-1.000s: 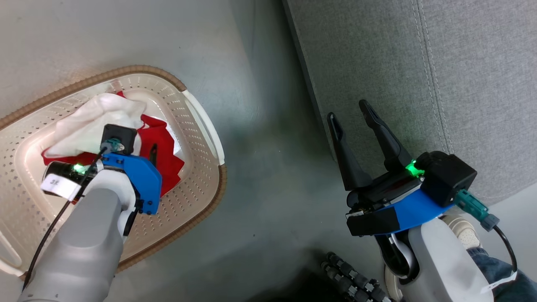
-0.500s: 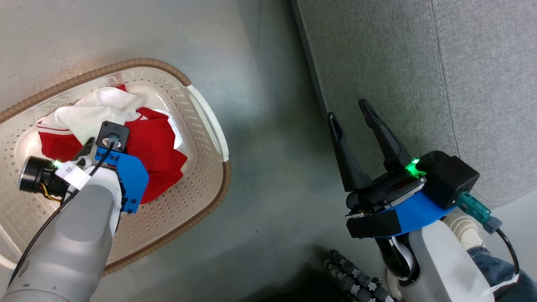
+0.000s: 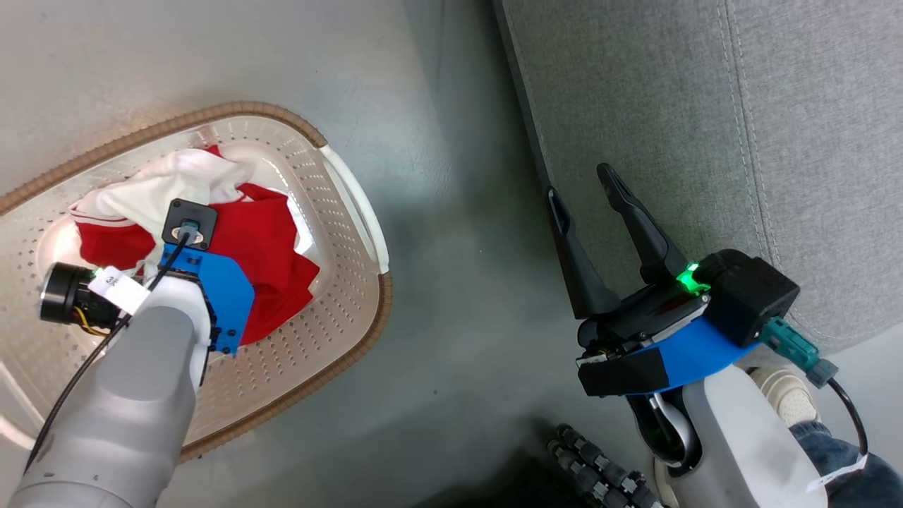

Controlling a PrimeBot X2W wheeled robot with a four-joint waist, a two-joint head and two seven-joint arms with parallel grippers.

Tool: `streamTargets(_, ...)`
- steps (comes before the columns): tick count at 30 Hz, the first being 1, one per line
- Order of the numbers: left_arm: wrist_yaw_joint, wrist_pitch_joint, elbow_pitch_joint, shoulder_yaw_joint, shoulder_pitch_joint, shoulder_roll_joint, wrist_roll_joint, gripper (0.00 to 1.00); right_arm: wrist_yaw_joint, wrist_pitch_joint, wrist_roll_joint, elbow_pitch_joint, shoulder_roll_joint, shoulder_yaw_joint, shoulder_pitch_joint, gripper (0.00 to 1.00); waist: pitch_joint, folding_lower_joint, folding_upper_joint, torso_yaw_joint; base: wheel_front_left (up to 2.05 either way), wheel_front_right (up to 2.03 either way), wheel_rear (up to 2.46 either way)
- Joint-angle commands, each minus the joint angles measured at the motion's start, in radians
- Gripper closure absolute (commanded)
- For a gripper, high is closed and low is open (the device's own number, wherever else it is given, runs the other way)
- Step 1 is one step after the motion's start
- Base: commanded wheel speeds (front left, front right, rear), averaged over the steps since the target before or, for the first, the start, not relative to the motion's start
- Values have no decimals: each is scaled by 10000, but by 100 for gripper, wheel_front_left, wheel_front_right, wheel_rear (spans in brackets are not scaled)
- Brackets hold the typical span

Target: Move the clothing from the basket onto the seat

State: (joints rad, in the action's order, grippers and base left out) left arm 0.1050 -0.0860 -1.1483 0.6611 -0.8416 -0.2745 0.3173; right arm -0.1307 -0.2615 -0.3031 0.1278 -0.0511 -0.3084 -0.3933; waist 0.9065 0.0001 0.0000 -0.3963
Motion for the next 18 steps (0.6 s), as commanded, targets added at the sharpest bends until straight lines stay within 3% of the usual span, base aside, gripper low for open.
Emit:
streamTargets(1,-24,60,2,-40,0,32,28,100,-1,-52,-18,21,13,3,-167,0,-100,-1,0,45,0,0,0)
streamTargets(9,-252,373,-61,-209,246,365,473,100,-1,-52,202,252,11,-17,-222,0,-853,-1,0,327,0,0,0)
streamTargets(15,-868,805,-55,-357,697,966,984,100,-1,-45,543,648,8,198,60,0,-2060,-1,0,911,0,0,0)
streamTargets(18,-1425,1181,36,-269,990,1328,1149,100,-3,-45,716,859,7,346,178,0,-2838,-1,0,1298,0,0,0)
